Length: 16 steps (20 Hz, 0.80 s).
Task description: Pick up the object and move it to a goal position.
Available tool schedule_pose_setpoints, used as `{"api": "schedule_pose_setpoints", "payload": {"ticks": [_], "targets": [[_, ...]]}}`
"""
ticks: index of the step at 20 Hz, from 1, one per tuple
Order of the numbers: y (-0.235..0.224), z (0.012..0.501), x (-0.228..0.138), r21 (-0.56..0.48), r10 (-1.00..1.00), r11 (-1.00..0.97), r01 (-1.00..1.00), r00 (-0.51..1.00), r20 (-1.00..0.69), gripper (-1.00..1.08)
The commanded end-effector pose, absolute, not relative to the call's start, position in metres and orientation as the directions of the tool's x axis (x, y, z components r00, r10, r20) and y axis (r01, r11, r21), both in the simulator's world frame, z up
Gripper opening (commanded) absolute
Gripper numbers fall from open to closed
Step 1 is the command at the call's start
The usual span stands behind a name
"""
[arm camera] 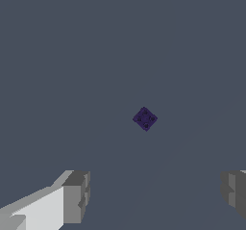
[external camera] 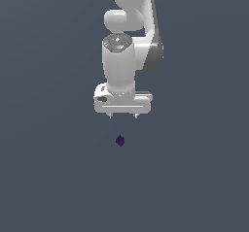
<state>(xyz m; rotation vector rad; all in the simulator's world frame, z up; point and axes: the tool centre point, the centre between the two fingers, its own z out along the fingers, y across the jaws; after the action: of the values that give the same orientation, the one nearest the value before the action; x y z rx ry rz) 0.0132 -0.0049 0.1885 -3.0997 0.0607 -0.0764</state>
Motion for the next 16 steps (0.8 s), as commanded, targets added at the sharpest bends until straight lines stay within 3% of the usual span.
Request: {"api": "schedule_pose_setpoints", "payload": {"ticks": [1,16], "targets": [[-0.005,0.188,0.013,-0.041,-0.040,-0.998,-0.038,0.998,0.048,1.00],[0.013,0.200,0.019,-0.063,-0.008,-0.998,-0.004,0.998,0.059,1.00]]}}
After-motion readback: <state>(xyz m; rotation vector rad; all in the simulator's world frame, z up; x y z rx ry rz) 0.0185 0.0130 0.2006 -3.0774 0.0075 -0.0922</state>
